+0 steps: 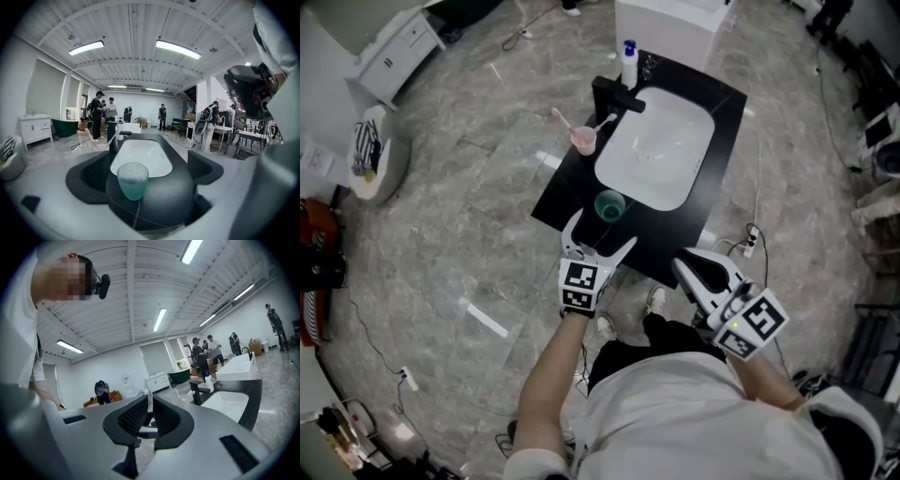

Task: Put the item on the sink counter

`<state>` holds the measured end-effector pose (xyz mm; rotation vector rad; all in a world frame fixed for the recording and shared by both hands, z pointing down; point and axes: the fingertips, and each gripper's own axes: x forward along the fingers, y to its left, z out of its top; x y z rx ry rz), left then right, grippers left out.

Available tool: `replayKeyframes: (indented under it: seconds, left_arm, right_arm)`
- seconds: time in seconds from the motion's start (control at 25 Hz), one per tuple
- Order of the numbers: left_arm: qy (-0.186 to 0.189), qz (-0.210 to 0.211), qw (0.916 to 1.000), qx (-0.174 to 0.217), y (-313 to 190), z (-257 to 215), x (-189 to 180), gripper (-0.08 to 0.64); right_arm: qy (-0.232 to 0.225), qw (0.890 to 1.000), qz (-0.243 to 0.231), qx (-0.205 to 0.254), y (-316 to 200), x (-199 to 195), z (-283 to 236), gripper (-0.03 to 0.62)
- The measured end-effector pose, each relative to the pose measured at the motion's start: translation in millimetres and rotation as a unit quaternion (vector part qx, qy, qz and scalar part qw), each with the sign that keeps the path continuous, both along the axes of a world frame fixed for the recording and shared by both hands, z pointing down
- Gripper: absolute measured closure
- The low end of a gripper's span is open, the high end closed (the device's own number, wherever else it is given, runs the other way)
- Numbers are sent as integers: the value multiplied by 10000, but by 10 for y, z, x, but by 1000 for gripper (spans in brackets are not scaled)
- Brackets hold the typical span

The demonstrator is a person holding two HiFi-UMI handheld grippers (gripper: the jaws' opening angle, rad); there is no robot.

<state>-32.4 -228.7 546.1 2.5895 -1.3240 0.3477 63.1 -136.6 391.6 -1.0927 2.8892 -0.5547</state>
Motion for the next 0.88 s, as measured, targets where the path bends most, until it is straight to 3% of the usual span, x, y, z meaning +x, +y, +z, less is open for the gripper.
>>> replayKeyframes:
  seconds: [0.68,0.88]
  left_arm:
    - [172,-192,9980,583,327,-520,-297,137]
    - [222,-329,9975,591,417,-598,-418,167]
  right_arm:
    - [-52,9996,19,290,180,-208,-205,535]
    - [-144,9990,59,414,215,-246,-280,535]
